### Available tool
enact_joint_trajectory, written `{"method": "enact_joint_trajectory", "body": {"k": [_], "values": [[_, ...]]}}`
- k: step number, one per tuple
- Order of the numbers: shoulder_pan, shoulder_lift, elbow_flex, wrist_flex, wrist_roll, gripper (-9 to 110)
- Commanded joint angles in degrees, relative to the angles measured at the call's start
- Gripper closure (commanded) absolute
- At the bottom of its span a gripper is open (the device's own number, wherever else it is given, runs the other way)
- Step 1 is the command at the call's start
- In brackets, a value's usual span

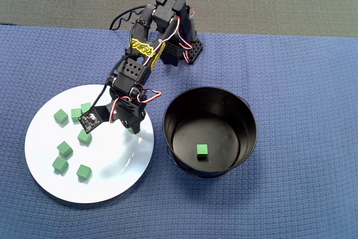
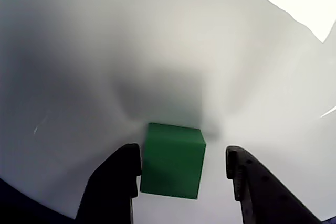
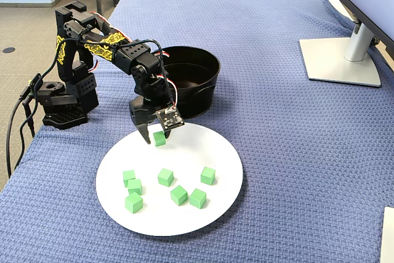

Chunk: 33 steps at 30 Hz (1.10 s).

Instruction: Pick up the green cubes from the white plate and place them in the black recipient

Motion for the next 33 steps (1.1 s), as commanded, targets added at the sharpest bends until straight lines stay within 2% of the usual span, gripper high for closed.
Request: {"method": "enact_joint_trajectory", "body": {"k": [1, 5, 15, 24, 29, 33], "values": [[-0.18, 1.76, -1.49, -0.88, 0.44, 96], [-0.18, 1.14, -1.76, -0.88, 0.26, 101], [0.26, 4.57, -0.35, -1.32, 3.16, 101], [0.79, 28.30, -14.50, 21.80, 16.61, 101], [-7.91, 40.61, -17.84, 26.37, 26.37, 101], [-23.91, 46.85, -8.17, 19.42, 32.61, 101]]}}
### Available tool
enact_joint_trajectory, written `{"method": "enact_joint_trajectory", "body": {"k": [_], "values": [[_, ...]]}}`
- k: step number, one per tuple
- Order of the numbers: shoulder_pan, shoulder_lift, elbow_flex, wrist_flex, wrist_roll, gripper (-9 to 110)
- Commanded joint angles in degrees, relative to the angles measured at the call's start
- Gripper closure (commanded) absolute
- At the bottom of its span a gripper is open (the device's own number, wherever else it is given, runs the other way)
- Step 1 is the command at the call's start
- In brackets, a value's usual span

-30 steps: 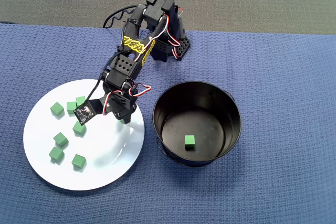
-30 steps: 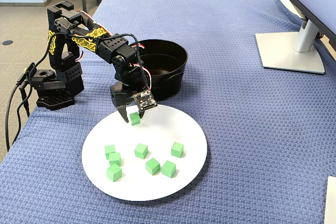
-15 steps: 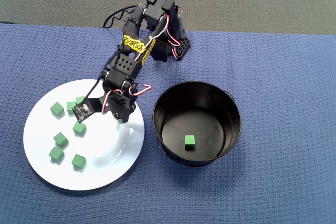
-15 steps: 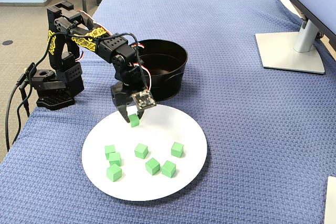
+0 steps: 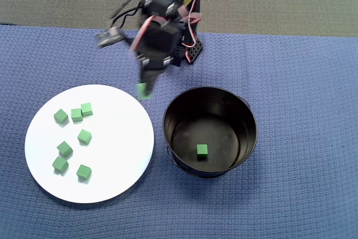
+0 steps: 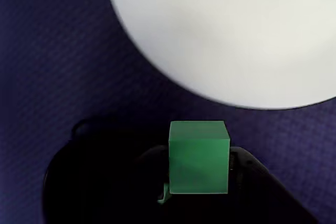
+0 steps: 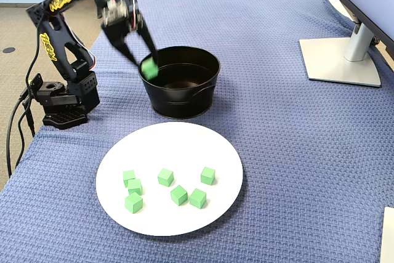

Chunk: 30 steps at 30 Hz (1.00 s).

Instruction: Pick up the green cubes from the white plate and place them in the black recipient

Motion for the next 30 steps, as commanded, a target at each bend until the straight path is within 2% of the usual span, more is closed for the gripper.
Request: {"method": "enact_joint_trajectory", "body": {"k": [1, 6, 11, 12, 14, 17, 21, 25, 30], "values": [[-16.44, 7.03, 6.42, -6.68, 7.38, 102], [-28.74, -0.88, 9.67, -14.06, 19.07, 102], [-33.13, -10.90, 9.76, -20.39, 22.76, 101], [-34.37, -12.13, 9.58, -20.48, 22.32, 93], [-36.21, -12.13, 10.46, -20.30, 21.62, 60], [-36.04, -9.49, 10.37, -18.90, 20.74, 53], [-28.12, -8.61, 5.10, -15.64, 18.98, 56], [-13.54, -13.54, -5.10, -6.86, 13.97, 63], [3.16, -20.83, -5.89, -11.69, -3.87, 68]]}}
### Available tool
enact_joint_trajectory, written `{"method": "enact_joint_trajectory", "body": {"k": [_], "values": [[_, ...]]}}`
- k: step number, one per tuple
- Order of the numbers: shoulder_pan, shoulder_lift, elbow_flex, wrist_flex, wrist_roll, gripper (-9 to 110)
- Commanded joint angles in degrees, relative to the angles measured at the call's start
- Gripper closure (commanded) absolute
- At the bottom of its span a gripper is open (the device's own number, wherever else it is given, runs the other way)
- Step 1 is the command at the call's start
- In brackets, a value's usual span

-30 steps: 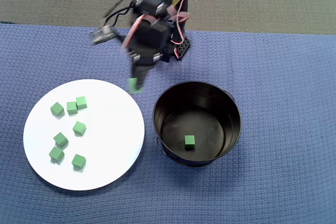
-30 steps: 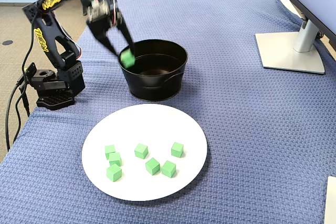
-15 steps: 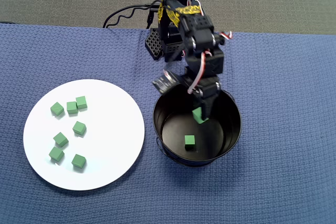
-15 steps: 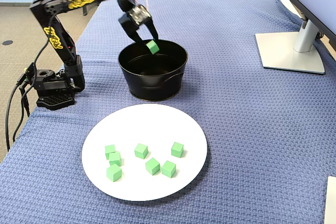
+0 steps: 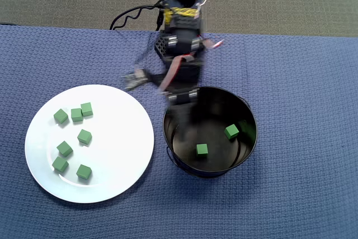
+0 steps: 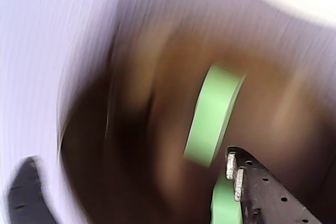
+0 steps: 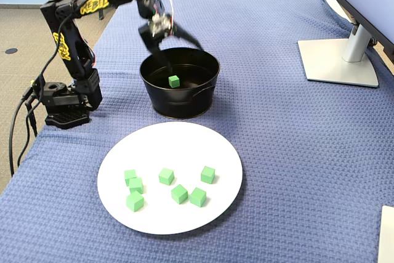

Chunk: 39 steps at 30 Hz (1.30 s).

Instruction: Pick up the green cubes from the white plate and place them in the black recipient

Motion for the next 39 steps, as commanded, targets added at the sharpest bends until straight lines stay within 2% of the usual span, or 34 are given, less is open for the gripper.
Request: {"method": "enact_joint_trajectory", "body": {"k": [1, 10, 15, 19, 25, 39], "values": [[14.68, -4.39, -4.22, -5.19, -15.91, 68], [34.98, -13.54, -3.69, -18.11, -58.89, 69], [40.87, -21.27, -5.01, -23.99, -74.36, 73], [42.63, -26.89, -11.43, -27.95, -77.78, 76], [43.07, -33.31, -23.38, -22.94, -77.26, 76], [39.73, -33.93, -12.66, -33.05, -79.01, 74]]}}
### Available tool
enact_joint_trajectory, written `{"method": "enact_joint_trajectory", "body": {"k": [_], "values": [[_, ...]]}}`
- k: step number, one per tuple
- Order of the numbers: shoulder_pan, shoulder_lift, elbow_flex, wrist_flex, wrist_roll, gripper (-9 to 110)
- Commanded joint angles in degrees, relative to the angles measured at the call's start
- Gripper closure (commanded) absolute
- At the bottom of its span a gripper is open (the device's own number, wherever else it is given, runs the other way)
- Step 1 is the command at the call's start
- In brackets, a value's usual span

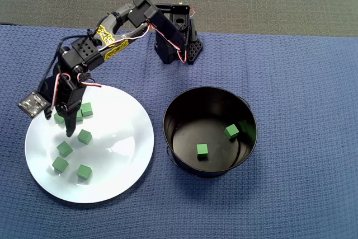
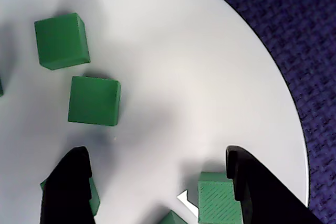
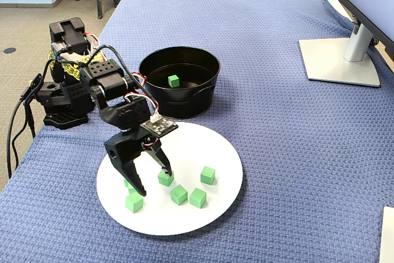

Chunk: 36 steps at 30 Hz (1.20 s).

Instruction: Pick up the green cubes from the white plate and place them in the black recipient

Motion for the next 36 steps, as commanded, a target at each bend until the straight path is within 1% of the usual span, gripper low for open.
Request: {"method": "enact_joint_trajectory", "body": {"k": [1, 3, 6, 25, 36], "values": [[-2.20, 3.08, 2.81, -3.87, -1.14, 74], [-3.08, 3.96, 6.86, -8.00, -1.05, 74], [-4.31, 4.66, 10.28, -10.11, -0.44, 75], [-8.17, 9.23, 9.93, -5.27, 3.43, 75], [-8.53, 11.07, 13.45, -5.36, -0.18, 75]]}}
